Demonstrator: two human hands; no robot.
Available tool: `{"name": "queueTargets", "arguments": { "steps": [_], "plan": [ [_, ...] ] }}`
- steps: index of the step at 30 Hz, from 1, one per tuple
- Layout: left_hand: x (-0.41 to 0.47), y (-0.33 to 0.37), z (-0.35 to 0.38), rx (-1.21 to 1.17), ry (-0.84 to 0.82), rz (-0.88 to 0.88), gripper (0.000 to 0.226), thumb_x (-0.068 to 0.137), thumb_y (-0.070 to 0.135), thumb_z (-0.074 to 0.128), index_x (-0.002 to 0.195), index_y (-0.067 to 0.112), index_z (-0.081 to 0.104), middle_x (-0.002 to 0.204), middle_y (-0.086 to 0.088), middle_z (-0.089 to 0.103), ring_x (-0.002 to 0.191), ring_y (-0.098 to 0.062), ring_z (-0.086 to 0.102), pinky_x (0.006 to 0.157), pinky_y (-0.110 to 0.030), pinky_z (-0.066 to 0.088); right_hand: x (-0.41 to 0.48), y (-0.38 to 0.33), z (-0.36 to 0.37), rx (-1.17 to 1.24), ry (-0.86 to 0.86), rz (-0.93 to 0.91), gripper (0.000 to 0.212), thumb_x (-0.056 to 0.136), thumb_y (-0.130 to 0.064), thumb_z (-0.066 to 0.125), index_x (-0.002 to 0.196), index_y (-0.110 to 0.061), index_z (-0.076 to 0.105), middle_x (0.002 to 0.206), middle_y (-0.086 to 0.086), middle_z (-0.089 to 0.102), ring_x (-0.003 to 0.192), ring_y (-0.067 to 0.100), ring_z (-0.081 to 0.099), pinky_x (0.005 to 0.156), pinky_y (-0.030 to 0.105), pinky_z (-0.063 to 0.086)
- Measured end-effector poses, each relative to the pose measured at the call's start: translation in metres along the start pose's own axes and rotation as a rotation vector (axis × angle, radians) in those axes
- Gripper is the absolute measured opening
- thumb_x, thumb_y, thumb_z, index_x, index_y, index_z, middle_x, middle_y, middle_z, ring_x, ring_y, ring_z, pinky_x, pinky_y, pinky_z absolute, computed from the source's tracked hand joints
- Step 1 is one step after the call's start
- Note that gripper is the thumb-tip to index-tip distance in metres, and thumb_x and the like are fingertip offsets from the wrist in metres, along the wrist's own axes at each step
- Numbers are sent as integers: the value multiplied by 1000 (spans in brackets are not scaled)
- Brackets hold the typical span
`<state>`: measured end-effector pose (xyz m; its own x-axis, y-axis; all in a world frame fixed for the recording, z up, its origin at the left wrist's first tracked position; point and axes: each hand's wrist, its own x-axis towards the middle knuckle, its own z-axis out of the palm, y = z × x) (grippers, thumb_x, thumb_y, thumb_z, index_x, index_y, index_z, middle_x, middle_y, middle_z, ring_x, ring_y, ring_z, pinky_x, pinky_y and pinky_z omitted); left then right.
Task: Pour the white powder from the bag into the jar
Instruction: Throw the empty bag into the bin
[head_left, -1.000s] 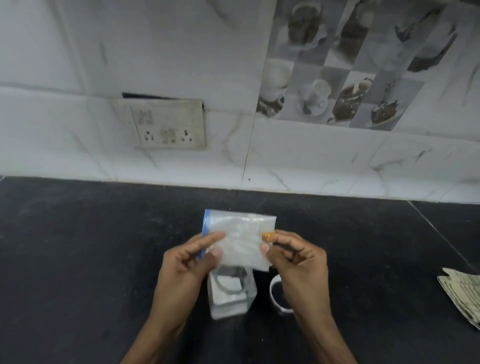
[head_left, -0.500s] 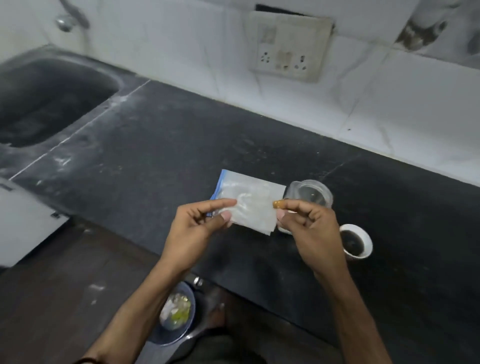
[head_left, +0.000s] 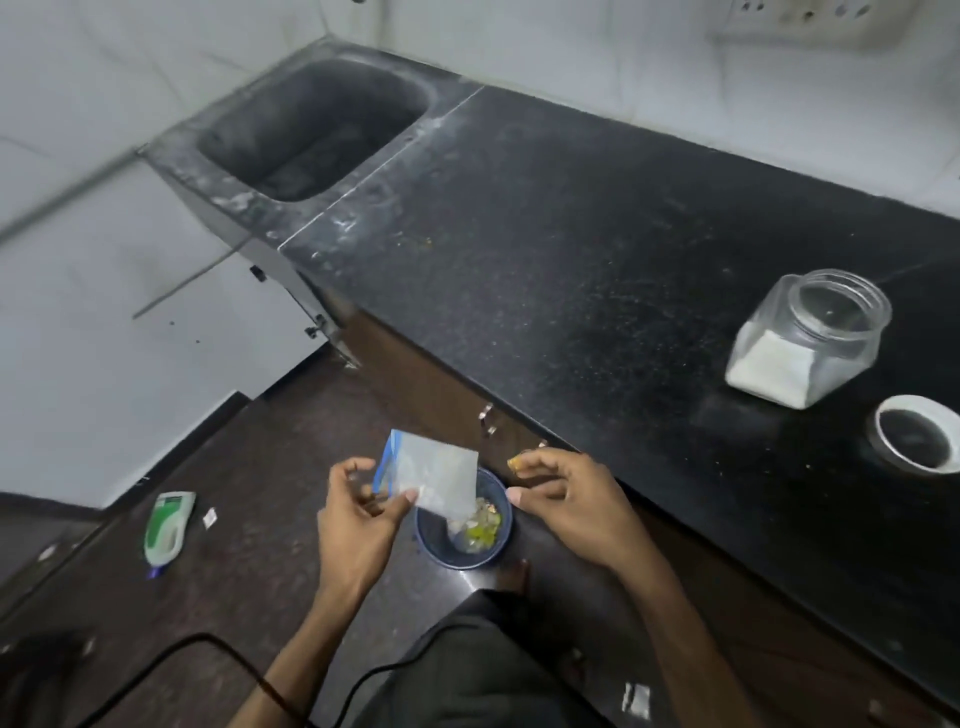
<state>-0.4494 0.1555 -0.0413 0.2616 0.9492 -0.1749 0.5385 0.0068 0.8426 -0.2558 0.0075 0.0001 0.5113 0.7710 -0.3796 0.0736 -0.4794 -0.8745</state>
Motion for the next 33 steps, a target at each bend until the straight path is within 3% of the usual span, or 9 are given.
{"name": "queueTargets", "arguments": {
  "steps": [3, 6, 9, 12, 19, 25, 27, 30, 33],
  "plan": [
    [13, -34, 11, 36, 24, -83, 40, 73, 16, 88, 99, 24, 59, 77, 4, 67, 69, -6, 66, 69, -29, 55, -5, -3, 4, -47, 7, 2, 31, 82, -24, 81, 111, -29, 71, 108, -15, 71, 83, -4, 69, 67, 4, 48],
    [30, -54, 33, 84, -6, -98, 40, 73, 13, 87, 99, 20, 57, 66, 12, 61, 63, 5, 58, 76, -35, 54, -7, -7, 3, -71, 36, 18, 31, 83, -23, 80, 113, -26, 71, 107, -12, 71, 87, 1, 71, 70, 6, 49],
    [48, -65, 51, 148, -75, -124, 40, 73, 15, 85, 99, 23, 55, 69, 11, 66, 67, -6, 64, 78, -34, 53, -9, -11, 1, -70, 83, 42, 33, 83, -24, 80, 115, -26, 70, 106, -13, 71, 91, 0, 69, 71, 6, 49],
    [68, -72, 64, 229, -99, -180, 25, 74, 21, 81, 87, 26, 60, 80, 5, 73, 84, -23, 71, 79, -34, 55, -10, -15, 1, -50, 121, 72, 33, 83, -24, 80, 115, -25, 70, 105, -11, 72, 92, 2, 69, 77, 12, 53],
    [96, -80, 86, 262, -162, -174, 18, 76, 13, 79, 74, 21, 64, 77, -2, 72, 86, -27, 73, 79, -34, 55, -16, -12, 2, -12, 196, 129, 33, 84, -23, 80, 116, -23, 70, 105, -10, 73, 93, 3, 70, 86, 24, 56],
    [114, -90, 100, 318, -267, -99, 20, 80, 3, 76, 99, 4, 71, 99, -18, 75, 101, -35, 70, 90, -38, 52, -7, -12, 3, 1, 211, 148, 34, 85, -22, 79, 118, -22, 70, 105, -9, 73, 93, 3, 70, 83, 18, 56],
    [116, -92, 100, 276, -234, -69, 24, 83, 1, 72, 107, 1, 71, 105, -19, 75, 104, -34, 70, 91, -37, 51, -3, -13, 3, 13, 234, 147, 33, 85, -20, 79, 116, -21, 70, 104, -8, 73, 93, 4, 70, 85, 22, 57],
    [120, -80, 96, 116, -141, -9, 19, 89, 2, 65, 106, 8, 70, 96, -5, 73, 97, -31, 71, 82, -27, 46, 2, -13, 0, 41, 274, 126, 27, 84, -17, 79, 109, -24, 72, 100, -8, 75, 91, 2, 70, 84, 19, 56],
    [127, -50, 87, -44, -4, 116, 22, 91, 2, 62, 103, 20, 68, 94, 3, 69, 91, -16, 69, 81, -23, 50, 6, -12, -6, 70, 323, 114, 24, 84, -16, 79, 101, -32, 71, 96, -9, 76, 88, 0, 71, 79, 15, 54]
  ]
}}
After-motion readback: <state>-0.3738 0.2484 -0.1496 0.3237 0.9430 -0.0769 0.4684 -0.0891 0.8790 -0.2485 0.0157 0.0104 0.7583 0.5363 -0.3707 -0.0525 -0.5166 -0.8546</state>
